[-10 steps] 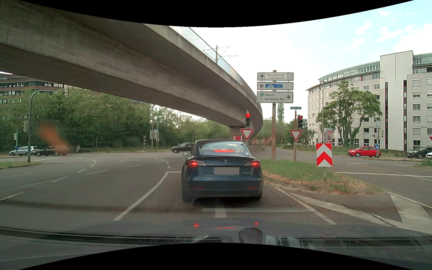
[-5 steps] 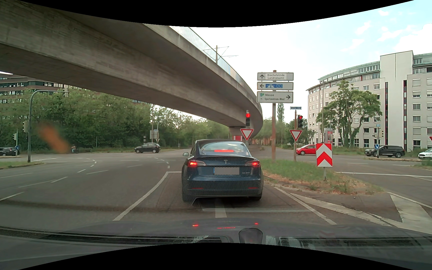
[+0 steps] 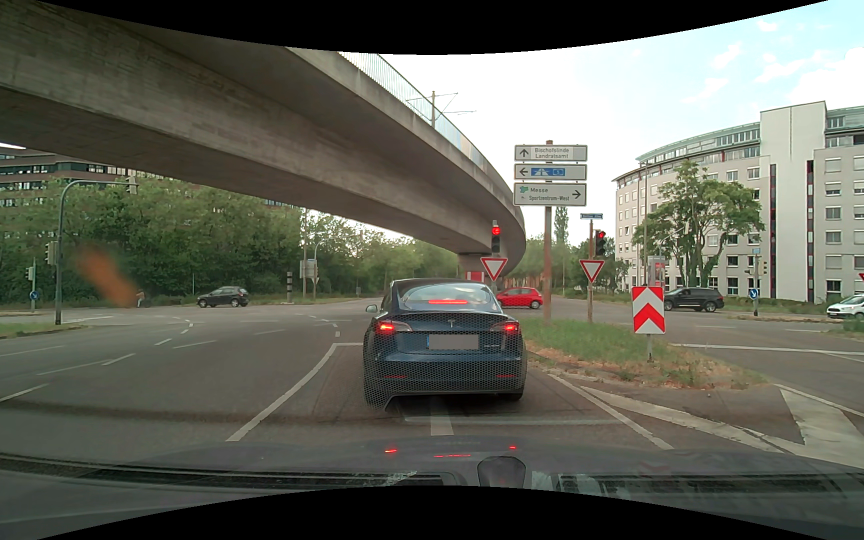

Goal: Follow the waypoints while adhering to traffic rules and regulations

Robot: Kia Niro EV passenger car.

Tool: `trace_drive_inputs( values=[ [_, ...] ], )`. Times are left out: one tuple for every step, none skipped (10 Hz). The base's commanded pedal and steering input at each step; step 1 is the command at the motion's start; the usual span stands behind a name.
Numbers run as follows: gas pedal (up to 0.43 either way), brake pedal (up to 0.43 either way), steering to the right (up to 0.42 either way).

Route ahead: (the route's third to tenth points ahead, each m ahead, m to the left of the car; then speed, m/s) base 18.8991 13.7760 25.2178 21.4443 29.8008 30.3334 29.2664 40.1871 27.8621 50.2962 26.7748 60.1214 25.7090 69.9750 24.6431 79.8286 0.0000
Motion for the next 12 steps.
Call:
trace_drive_inputs(
  values=[
    [0.000, 0.287, -0.012],
    [0.000, 0.287, -0.012],
    [0.000, 0.287, -0.012],
    [0.000, 0.287, -0.012],
    [0.000, 0.280, -0.012],
    [0.000, 0.287, -0.012],
    [0.000, 0.287, -0.012],
    [0.000, 0.287, -0.012],
    [0.000, 0.287, -0.012],
    [0.000, 0.287, -0.012],
    [0.000, 0.287, -0.012],
    [0.000, 0.280, -0.012]
  ],
)
